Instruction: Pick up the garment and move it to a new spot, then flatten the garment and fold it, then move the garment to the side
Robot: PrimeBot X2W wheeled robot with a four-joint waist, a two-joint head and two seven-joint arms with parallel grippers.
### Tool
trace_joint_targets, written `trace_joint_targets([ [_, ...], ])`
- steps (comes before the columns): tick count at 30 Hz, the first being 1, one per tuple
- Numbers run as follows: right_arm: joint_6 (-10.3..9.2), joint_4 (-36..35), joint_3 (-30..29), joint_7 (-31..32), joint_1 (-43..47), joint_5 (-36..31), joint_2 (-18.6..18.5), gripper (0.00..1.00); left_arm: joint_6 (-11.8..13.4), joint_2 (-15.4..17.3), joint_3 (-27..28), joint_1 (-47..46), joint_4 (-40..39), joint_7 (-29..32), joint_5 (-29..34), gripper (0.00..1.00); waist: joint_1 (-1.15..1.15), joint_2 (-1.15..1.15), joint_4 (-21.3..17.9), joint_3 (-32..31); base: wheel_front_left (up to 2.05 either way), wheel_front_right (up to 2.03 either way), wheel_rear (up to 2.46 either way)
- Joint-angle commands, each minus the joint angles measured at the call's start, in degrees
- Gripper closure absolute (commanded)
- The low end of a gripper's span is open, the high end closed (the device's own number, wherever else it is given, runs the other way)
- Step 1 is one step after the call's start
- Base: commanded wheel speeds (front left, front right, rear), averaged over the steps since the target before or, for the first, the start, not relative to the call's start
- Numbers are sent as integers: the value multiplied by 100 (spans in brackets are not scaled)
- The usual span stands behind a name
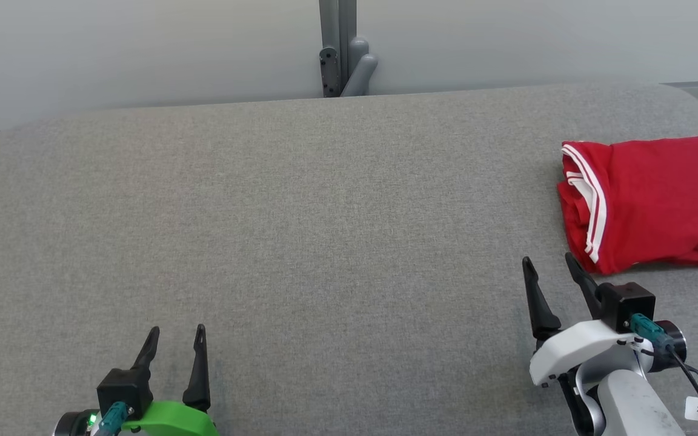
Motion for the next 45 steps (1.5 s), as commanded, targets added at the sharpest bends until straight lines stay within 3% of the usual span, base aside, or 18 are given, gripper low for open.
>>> trace_joint_targets([
  [1,-6,-68,-28,-19,102,-58,-5,0,8,20,39,90,-40,5,7,0,0,0,-21,-79,0,0,0],
  [13,-6,-521,-107,-19,336,-645,0,0,-9,21,182,132,-191,5,-131,0,0,0,-93,-182,0,0,0],
  [45,-6,-322,-45,-20,422,-486,-1,0,-34,21,158,190,-158,5,-229,0,0,0,-59,-210,0,0,0],
])
